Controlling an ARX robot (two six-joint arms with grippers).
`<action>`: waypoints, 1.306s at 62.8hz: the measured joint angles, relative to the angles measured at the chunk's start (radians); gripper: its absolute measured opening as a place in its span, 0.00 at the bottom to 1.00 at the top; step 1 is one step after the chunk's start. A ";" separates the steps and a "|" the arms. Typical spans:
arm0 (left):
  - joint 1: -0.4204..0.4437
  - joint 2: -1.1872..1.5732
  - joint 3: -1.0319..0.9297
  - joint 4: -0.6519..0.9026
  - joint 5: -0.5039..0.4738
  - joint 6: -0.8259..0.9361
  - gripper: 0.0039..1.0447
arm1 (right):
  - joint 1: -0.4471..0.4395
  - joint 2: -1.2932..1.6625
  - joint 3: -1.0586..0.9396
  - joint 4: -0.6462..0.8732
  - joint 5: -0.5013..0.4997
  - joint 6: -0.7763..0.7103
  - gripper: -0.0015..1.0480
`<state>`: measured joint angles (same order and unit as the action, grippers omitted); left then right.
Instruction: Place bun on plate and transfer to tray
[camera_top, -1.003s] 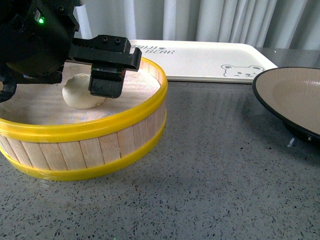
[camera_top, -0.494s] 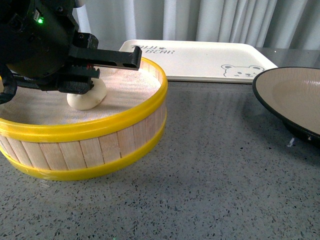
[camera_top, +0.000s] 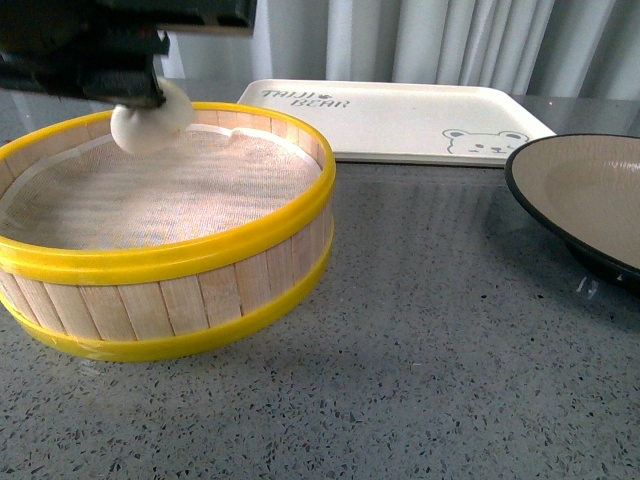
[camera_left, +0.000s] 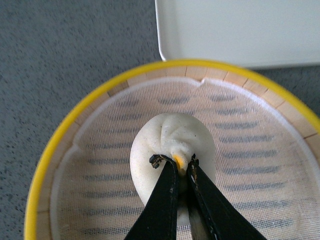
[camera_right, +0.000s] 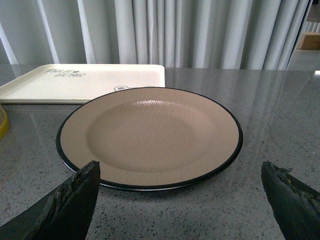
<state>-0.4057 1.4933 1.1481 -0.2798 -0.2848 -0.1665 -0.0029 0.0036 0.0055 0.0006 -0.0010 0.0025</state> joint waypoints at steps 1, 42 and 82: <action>0.001 -0.002 0.012 -0.004 0.000 0.004 0.03 | 0.000 0.000 0.000 0.000 0.000 0.000 0.92; -0.307 0.364 0.642 -0.066 0.031 0.152 0.03 | 0.000 0.000 0.000 0.000 0.000 0.000 0.92; -0.496 0.589 0.803 -0.100 0.206 0.213 0.03 | 0.000 0.000 0.000 0.000 0.000 0.000 0.92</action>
<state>-0.9012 2.0827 1.9507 -0.3794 -0.0788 0.0463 -0.0029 0.0036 0.0055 0.0006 -0.0010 0.0021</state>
